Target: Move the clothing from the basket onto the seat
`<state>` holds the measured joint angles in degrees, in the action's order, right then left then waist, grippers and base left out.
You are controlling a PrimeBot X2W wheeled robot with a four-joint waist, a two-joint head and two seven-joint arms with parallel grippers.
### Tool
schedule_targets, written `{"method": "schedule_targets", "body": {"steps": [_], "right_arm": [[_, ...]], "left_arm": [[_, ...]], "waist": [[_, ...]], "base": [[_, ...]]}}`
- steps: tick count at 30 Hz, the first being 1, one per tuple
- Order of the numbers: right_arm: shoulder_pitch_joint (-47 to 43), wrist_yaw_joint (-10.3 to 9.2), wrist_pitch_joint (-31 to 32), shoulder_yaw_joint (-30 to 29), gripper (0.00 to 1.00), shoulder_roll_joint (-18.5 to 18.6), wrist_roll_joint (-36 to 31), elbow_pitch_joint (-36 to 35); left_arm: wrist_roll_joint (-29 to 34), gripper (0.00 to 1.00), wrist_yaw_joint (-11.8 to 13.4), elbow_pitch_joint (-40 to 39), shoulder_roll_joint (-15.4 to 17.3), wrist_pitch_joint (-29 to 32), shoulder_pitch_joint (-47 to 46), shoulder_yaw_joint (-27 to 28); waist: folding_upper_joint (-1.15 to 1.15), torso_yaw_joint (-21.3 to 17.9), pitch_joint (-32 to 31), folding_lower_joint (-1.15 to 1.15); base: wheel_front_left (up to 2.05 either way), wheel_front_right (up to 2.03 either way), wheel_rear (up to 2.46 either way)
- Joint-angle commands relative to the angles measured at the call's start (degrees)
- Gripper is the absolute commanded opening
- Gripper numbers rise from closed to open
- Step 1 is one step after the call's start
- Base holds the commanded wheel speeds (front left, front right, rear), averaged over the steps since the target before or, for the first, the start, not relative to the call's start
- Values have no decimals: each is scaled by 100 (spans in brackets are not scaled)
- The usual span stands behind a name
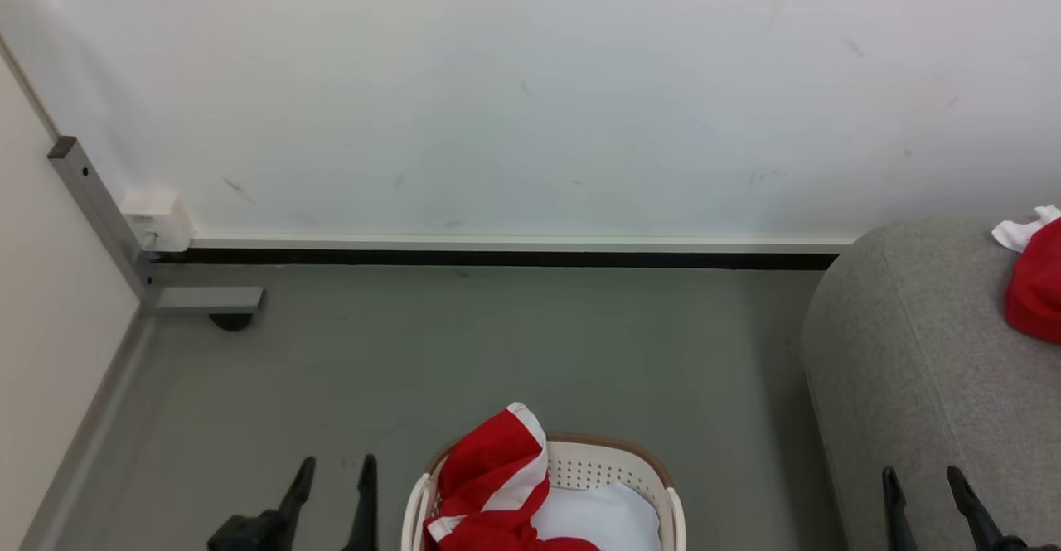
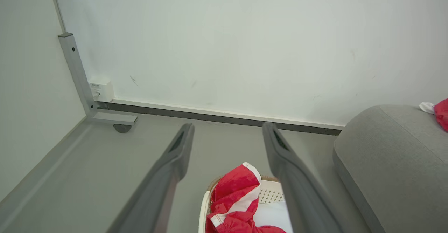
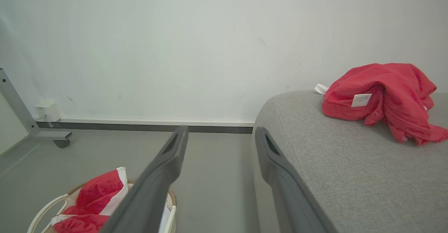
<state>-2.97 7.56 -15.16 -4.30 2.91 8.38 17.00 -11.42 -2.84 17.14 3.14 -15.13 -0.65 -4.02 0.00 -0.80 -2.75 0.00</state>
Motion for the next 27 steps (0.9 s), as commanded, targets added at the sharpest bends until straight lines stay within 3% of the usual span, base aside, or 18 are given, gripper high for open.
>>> {"method": "schedule_targets", "body": {"steps": [1,8,18,27], "right_arm": [[98,-14,3,3,100,8,-51,-52],[438,-14,3,170,100,7,67,-351],[1368,-14,3,475,100,6,425,-771],[2047,-14,3,793,100,4,958,-1080]], "left_arm": [[113,100,-3,86,1,-4,-103,-76],[679,100,59,786,1,127,-1062,-717],[1577,100,60,2297,78,1681,-2918,-1594],[2416,100,230,3577,385,2973,-4159,-2140]], "waist": [[0,-91,109,0],[0,-406,874,0],[0,-1050,2436,0],[0,-1658,3605,0]], "base": [[0,0,0],[0,0,0],[0,0,0],[0,0,0]]}}
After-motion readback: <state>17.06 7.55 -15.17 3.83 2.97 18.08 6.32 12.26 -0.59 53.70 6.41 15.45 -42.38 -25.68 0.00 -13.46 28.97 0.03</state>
